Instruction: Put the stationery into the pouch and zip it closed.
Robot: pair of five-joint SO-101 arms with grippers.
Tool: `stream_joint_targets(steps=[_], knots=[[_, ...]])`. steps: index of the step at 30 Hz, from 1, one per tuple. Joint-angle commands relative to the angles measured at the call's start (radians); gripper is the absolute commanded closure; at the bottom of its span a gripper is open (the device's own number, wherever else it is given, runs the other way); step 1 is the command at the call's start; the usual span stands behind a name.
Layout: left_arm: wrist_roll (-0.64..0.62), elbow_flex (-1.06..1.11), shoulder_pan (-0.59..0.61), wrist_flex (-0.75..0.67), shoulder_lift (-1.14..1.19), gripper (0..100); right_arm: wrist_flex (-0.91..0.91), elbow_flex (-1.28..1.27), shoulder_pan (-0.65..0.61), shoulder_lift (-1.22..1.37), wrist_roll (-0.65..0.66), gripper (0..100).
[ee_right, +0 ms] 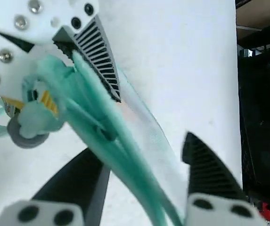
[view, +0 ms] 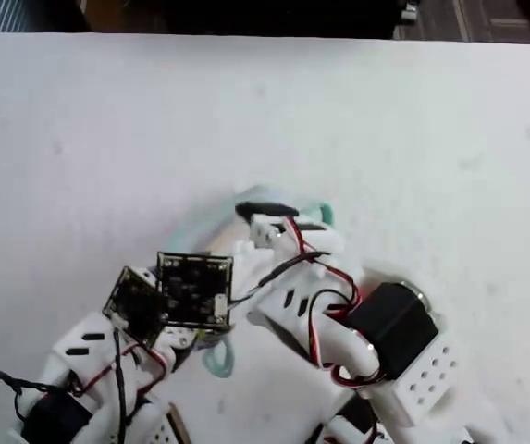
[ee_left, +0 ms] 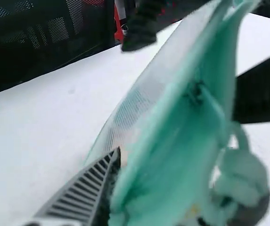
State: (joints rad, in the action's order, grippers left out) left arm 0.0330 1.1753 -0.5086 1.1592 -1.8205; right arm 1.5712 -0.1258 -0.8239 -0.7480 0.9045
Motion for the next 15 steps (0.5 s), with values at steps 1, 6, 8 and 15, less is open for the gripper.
stream_joint_targets(steps=[1,6,8,15], knots=[[-0.015,-0.044,0.002,-0.034,-0.012,98,-0.005,0.002,-0.005,-0.007,-0.02,62.7],[-0.015,0.02,0.002,-0.084,-0.012,98,-0.002,0.051,-0.004,-0.008,-0.026,68.8],[-0.015,0.077,0.004,-0.163,-0.012,98,0.001,0.089,-0.004,-0.008,-0.029,68.9],[-0.017,0.146,0.004,-0.324,-0.012,98,-0.002,0.23,0.116,-0.007,-0.17,68.9]])
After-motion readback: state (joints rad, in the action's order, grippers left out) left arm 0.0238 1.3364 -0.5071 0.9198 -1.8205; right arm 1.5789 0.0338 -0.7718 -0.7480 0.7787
